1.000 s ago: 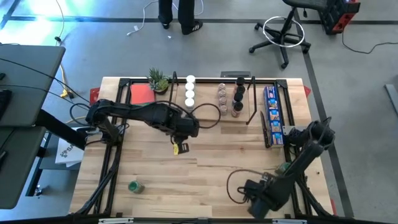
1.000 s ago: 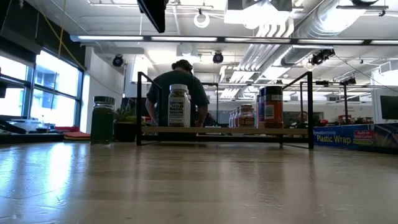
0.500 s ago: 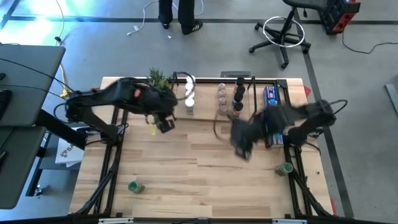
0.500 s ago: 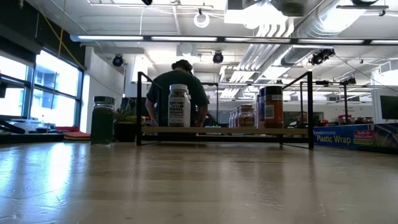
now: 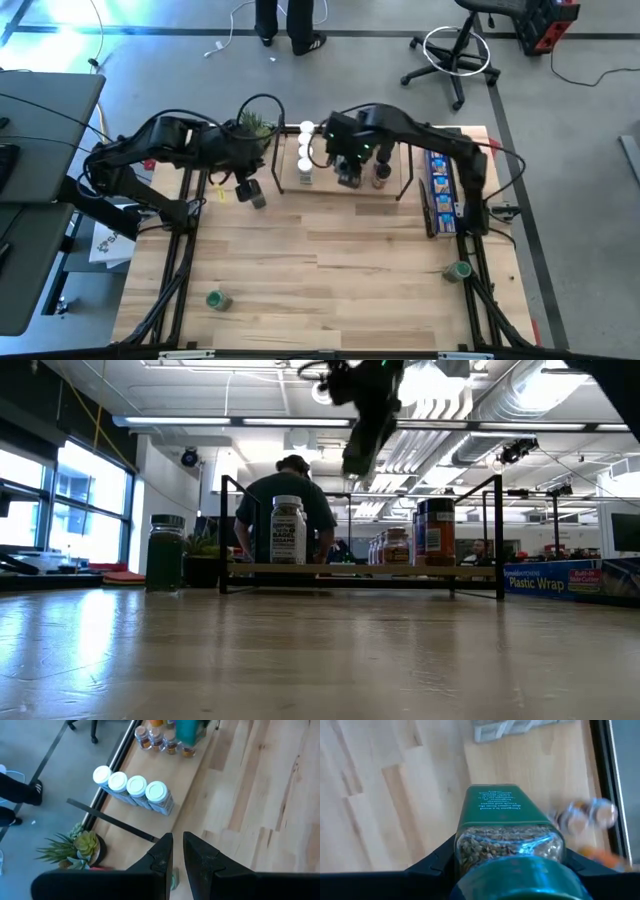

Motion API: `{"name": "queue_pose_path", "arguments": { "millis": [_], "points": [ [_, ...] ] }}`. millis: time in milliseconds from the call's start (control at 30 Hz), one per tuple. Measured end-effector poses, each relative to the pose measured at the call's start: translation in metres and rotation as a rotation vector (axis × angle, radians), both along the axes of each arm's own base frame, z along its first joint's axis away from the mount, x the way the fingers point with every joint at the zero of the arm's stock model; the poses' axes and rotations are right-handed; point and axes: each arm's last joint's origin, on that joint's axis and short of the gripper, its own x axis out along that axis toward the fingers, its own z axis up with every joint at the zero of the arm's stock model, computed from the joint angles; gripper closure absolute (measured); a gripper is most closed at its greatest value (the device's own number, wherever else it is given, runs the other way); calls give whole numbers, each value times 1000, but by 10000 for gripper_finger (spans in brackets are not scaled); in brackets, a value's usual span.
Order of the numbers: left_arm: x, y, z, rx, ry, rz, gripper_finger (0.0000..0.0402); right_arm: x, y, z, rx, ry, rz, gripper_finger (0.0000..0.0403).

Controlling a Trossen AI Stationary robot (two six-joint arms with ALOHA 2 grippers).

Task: Shelf spices
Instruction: Put the green seasoning bottle on the shelf

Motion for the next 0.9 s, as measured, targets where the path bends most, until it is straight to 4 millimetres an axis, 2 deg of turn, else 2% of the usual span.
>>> {"name": "queue_pose_path", "arguments": {
  "millis": [167, 400, 533, 667, 900],
  "points": [
    [2, 3, -2, -13, 8, 9, 363, 20, -40, -38, -3, 40, 76, 219],
    [7, 5, -2, 23, 2, 26, 363, 32, -82, -79, -1, 76, 174, 219],
    [8, 7, -2, 48, -9, 52, 363, 36, -97, -92, -16, 73, 213, 219],
    [9, 14, 0, -1, -64, 130, 363, 38, -113, -107, -7, 70, 164, 218],
    [10, 28, 1, -39, -90, 142, 363, 36, -128, -118, -46, 92, 168, 194]
  ]
}}
